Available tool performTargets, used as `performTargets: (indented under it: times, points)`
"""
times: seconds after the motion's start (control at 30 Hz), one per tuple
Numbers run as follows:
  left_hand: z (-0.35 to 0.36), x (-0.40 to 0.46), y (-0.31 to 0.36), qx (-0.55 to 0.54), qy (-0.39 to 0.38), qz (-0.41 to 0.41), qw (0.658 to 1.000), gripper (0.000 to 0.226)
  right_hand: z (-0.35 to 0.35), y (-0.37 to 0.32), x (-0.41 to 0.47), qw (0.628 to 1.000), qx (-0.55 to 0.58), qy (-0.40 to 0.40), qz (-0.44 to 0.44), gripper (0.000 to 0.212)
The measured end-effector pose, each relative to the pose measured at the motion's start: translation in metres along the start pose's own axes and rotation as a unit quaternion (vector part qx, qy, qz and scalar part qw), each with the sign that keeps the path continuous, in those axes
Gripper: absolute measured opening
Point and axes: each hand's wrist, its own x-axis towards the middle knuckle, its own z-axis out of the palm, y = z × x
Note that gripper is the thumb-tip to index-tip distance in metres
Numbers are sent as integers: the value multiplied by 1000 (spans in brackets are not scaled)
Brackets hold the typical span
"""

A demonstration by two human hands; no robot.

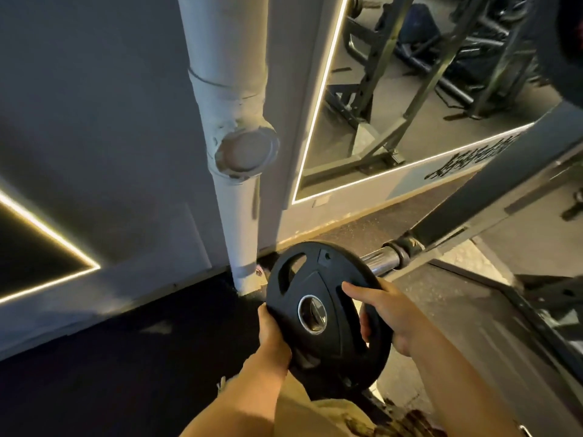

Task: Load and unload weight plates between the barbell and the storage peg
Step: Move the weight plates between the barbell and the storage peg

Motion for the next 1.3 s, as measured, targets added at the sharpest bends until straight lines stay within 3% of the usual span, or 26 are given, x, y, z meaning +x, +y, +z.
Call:
performTargets:
  times: [0.5,0.77,0.83,0.93,1.0,1.1,1.2,1.3]
  points:
    - [50,64,14,87,36,-73,993,59,-2,-22,56,996,12,79,38,28]
    - [78,42,14,216,139,-53,965,77,-1,-19,67,995,-56,80,2,19]
    - [79,26,3,232,99,-41,967,87,-2,-21,69,995,-62,75,-3,18]
    - [82,7,-9,197,-2,-39,980,127,-3,-23,69,994,-84,65,-17,17]
    - [82,7,-11,159,-34,-41,986,139,-2,-22,67,994,-89,63,-29,18]
    - [78,7,-14,119,-78,-70,987,123,4,-15,58,982,-147,81,-87,17]
    - [67,-10,-15,69,-168,-84,980,100,21,6,45,947,-259,94,-162,38]
    - [63,-16,-11,43,-233,-60,970,72,31,16,45,929,-287,125,-196,49]
